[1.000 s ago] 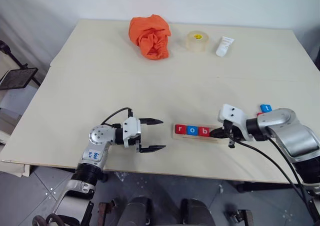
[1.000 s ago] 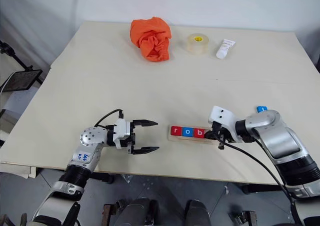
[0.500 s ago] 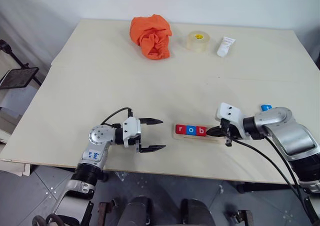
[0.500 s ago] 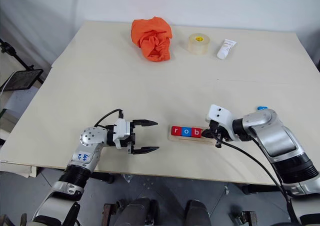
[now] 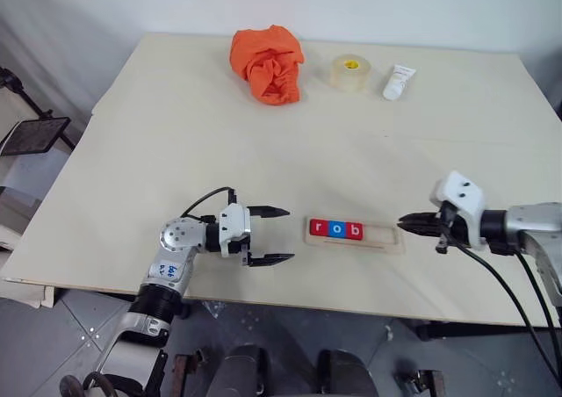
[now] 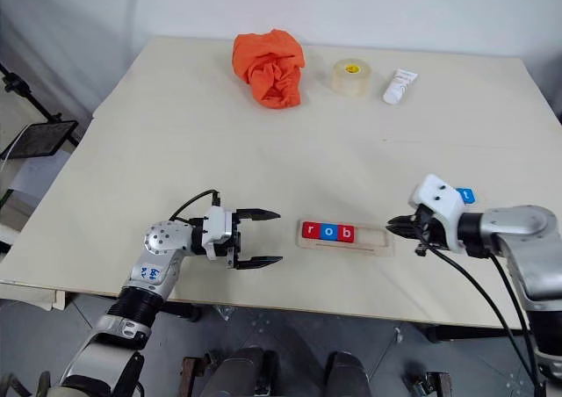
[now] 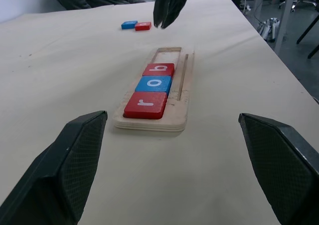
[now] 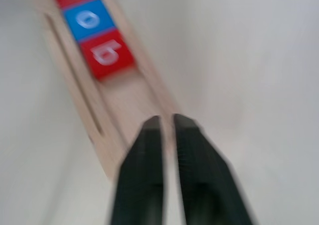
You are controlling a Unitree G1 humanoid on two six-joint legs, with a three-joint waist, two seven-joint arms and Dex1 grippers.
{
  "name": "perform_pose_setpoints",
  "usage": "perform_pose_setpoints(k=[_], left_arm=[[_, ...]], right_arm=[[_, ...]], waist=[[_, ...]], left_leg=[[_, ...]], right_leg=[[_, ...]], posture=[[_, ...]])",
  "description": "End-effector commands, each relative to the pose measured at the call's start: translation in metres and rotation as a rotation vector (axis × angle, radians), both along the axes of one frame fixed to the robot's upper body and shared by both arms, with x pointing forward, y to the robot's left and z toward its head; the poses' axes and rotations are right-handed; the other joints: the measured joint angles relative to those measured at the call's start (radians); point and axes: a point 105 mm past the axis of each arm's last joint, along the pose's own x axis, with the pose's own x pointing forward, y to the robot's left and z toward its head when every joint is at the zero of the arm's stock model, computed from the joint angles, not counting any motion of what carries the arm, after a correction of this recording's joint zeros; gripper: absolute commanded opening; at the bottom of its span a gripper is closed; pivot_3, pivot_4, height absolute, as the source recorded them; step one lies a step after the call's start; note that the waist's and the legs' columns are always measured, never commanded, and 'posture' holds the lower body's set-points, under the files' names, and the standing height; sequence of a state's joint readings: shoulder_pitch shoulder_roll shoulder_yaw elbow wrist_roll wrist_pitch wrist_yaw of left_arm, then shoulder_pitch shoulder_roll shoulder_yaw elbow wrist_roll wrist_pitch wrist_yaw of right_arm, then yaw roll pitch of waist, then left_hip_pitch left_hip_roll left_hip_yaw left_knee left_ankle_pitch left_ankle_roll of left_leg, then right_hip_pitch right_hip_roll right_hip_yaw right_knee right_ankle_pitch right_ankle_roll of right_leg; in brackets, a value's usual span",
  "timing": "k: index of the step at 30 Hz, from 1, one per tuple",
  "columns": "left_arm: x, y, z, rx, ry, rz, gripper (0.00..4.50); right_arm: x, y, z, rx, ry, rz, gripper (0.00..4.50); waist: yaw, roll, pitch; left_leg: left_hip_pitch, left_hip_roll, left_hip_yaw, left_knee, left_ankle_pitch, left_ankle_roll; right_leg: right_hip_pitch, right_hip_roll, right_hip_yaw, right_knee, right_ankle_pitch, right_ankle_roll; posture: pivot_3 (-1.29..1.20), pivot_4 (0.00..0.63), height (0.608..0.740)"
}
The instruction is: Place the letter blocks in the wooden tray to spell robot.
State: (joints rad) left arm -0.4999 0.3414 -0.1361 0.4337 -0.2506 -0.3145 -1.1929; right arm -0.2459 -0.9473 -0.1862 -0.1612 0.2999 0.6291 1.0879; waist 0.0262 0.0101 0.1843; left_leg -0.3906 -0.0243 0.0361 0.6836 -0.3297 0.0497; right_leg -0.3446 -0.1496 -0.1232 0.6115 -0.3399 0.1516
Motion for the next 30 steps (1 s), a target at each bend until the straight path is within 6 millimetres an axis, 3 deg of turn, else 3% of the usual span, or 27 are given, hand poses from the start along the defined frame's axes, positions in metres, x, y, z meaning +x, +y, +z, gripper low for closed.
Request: perform_pose_setpoints(k=[1,9,15,30], left_arm=[[0.002,-0.002,0.007,-0.02,-0.021,-0.006,4.5],[0.006,-0.002,0.009,-0.019,-0.016,-0.014,4.5],[0.007,-0.002,0.01,-0.015,-0.015,-0.019,4.5],[0.007,0.001,0.011,-0.004,-0.014,-0.029,4.5]], right_arm=[[-0.009,-0.046,0.017,0.039,-0.106,-0.188,1.85],[-0.036,-0.105,0.011,0.133,-0.179,-0.44,4.48],[-0.053,-0.123,0.005,0.204,-0.197,-0.523,4.48],[-0.064,-0.115,-0.001,0.259,-0.185,-0.51,4.48]], waist=[[0.002,0.0,0.0],[-0.001,0.0,0.0],[-0.001,0.0,0.0],[-0.001,0.0,0.0]], left_leg=[[0.0,0.0,0.0,0.0,0.0,0.0],[0.001,0.0,0.001,0.0,0.0,0.0],[0.002,0.0,0.001,-0.001,0.0,0.0],[0.002,0.0,0.001,-0.001,0.0,0.0]], right_leg=[[0.0,0.0,0.0,0.0,0.0,0.0],[0.001,0.0,0.0,-0.001,0.0,0.0],[0.002,0.0,0.001,-0.001,0.0,0.0],[0.002,0.0,0.002,-0.002,0.0,0.0]], posture=[[0.0,0.15,0.74],[0.0,0.15,0.74],[0.0,0.15,0.74],[0.0,0.15,0.74]])
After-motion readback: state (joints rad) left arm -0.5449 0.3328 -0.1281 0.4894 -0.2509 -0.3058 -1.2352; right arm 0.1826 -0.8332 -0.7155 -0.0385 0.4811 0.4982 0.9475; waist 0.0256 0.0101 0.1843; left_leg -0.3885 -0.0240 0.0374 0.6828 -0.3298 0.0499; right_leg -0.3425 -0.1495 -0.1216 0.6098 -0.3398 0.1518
